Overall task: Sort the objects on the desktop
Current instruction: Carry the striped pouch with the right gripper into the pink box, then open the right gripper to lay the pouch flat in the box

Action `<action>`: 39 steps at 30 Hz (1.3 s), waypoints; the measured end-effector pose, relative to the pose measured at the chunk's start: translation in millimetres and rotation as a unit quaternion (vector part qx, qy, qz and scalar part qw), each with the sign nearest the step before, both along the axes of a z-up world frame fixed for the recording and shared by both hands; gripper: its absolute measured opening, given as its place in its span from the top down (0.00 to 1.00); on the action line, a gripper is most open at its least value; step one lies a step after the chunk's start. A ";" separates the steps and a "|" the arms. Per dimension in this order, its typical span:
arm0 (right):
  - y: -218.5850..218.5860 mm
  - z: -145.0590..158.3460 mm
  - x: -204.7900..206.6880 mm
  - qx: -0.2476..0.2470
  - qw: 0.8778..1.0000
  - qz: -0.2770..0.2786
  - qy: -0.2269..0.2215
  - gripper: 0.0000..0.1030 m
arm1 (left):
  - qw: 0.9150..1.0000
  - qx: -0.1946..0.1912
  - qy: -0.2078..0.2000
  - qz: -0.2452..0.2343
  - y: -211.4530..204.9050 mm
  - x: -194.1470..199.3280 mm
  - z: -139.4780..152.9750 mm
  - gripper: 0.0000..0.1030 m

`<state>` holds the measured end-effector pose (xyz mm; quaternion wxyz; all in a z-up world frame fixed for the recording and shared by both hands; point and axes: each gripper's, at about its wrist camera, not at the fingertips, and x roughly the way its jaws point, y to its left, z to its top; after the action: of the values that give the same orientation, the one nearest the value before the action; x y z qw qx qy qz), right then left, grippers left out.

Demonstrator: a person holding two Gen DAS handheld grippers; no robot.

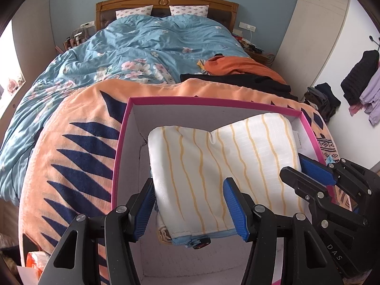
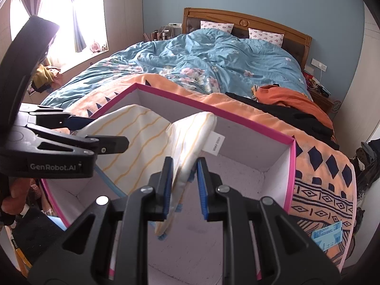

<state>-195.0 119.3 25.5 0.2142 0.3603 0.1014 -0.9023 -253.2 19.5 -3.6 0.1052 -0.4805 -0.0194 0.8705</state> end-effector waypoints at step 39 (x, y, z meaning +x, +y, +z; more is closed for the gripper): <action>-32.9 -48.4 -70.9 0.107 0.984 -0.047 -0.132 0.74 | 0.998 -0.062 -0.013 0.031 0.8 -50.7 -27.7 0.43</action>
<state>-265.8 86.4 -22.9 0.1437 0.5017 0.1511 -0.8395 -303.9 20.3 -31.3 0.0478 -0.4964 0.0180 0.8666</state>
